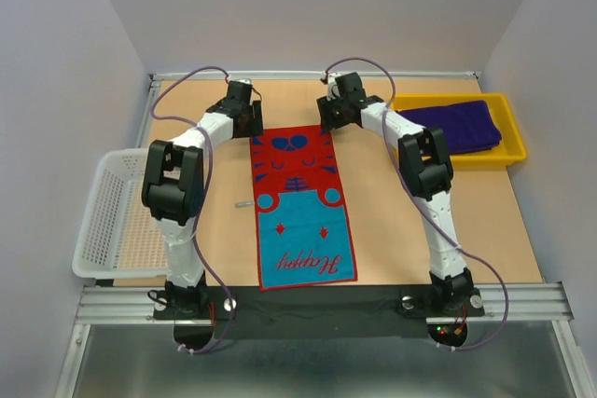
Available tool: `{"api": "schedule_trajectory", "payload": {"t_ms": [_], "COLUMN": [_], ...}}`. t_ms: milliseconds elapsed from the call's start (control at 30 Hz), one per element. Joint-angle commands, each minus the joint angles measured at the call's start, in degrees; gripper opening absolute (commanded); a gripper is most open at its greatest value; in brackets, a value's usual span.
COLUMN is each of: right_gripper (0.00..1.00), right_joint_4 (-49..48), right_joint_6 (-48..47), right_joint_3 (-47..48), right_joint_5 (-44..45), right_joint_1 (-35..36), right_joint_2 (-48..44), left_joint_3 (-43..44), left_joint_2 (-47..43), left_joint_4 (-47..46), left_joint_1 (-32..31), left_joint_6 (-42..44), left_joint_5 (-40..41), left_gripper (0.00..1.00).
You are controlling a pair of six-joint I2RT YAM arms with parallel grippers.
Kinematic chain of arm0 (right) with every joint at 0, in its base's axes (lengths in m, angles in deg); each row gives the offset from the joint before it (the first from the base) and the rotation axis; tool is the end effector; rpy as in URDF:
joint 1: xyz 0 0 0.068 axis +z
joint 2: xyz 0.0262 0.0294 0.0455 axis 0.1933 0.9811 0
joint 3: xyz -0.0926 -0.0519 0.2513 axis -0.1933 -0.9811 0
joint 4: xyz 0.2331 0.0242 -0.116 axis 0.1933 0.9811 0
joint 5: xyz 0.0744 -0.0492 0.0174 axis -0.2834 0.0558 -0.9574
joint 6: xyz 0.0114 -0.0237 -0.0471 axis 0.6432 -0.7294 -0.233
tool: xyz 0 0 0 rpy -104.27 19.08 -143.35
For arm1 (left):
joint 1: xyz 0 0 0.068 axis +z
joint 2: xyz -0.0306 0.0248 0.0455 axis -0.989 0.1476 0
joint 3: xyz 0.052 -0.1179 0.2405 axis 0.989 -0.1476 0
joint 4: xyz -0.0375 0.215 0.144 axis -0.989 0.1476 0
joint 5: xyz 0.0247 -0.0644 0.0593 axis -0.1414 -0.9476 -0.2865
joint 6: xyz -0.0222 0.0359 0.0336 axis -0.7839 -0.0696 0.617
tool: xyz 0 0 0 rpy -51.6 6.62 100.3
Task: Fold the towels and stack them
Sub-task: Fold the towel
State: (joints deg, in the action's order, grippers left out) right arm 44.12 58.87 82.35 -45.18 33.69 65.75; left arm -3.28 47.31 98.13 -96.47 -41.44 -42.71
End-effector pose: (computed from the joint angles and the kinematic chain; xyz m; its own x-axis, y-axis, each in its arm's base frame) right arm 0.4983 0.2128 0.1670 -0.6335 -0.2886 -0.7179 -0.4966 0.8632 0.0912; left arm 0.4329 -0.1111 0.2148 -0.6675 -0.0292 -0.7440 0.0319 0.9972 -0.0678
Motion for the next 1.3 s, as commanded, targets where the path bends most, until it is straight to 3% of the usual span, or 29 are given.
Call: {"api": "schedule_trajectory", "payload": {"t_ms": [0, 233, 567, 1033, 1167, 1267], "right_gripper": [0.52, 0.52, 0.51, 0.22, 0.03, 0.0], "right_joint_4": [-1.8, -1.8, -0.1, 0.9, 0.9, 1.0], "right_joint_6": [-1.4, -3.4, -6.1, -6.0, -6.5, -6.8], "right_joint_3": [2.8, 1.4, -2.7, -3.5, -3.7, -4.2], "right_joint_5": [-1.3, -2.3, 4.7, 5.5, 4.9, 4.4], "right_joint_1": [0.1, 0.8, 3.2, 3.2, 3.2, 3.2], "right_joint_2": [1.3, 1.6, 2.2, 3.1, 3.2, 3.3], "left_joint_3": [2.5, 2.7, 3.9, 7.4, 9.3, 11.6], "left_joint_2": [0.5, 1.2, 2.9, 6.6, 8.5, 10.2], "left_joint_4": [-0.7, -0.8, 0.1, 1.2, 1.8, 2.6], "left_joint_1": [0.2, 0.2, 0.3, 1.0, 1.0, 1.1], "left_joint_6": [0.0, -0.2, -0.5, -0.5, -0.7, -0.7], "left_joint_5": [-0.5, 0.1, 1.0, 0.1, -0.9, -1.7], "left_gripper": [0.75, 0.75, 0.75, 0.75, 0.74, 0.72]}}
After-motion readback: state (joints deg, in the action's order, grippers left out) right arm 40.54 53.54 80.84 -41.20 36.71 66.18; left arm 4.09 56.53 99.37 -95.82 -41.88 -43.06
